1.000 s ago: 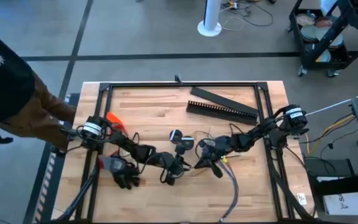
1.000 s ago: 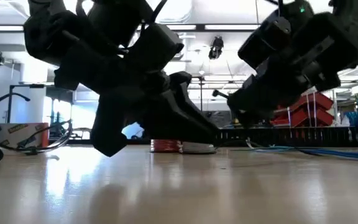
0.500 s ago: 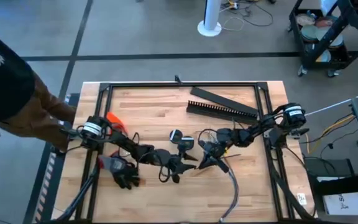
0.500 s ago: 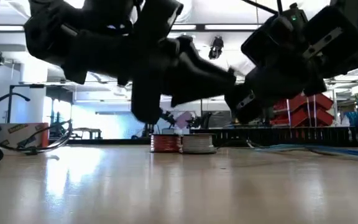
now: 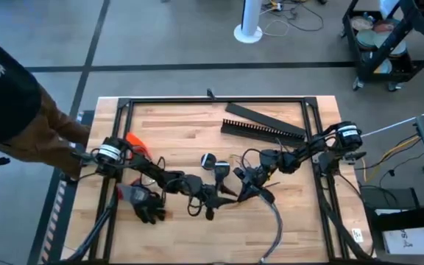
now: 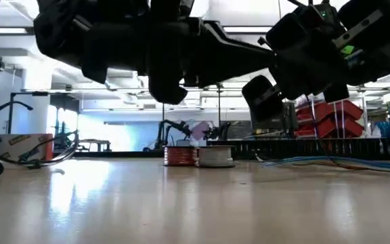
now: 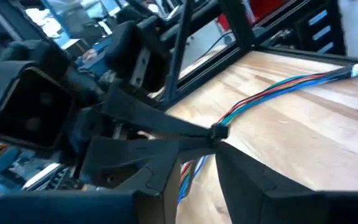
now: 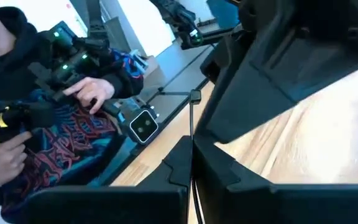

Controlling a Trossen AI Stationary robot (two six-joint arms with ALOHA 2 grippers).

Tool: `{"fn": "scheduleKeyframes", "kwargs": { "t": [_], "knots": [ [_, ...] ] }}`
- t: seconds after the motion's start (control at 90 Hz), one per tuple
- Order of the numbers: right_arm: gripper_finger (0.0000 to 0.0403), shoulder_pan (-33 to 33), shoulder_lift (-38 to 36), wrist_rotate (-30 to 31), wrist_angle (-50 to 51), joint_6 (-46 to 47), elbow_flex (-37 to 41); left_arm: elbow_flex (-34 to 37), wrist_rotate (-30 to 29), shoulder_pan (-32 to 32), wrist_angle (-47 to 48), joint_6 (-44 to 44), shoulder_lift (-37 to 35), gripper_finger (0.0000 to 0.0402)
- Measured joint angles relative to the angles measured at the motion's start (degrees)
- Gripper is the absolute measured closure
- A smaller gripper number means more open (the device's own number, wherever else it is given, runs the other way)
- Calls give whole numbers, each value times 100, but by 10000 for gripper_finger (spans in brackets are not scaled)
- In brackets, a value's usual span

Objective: Ziptie cables
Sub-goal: Wrap the black zip tie on the cables

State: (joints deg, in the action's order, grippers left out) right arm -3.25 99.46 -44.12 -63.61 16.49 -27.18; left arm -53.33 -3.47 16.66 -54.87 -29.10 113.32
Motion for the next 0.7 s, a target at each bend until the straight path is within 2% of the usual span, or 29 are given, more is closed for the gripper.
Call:
{"fn": "scheduleKeyframes", "kwargs": {
  "t": [0.7],
  "knots": [
    [403,94,48,-232,-16,-13,-13,-33,273,-10,-235,51,85,363]
  ]
}}
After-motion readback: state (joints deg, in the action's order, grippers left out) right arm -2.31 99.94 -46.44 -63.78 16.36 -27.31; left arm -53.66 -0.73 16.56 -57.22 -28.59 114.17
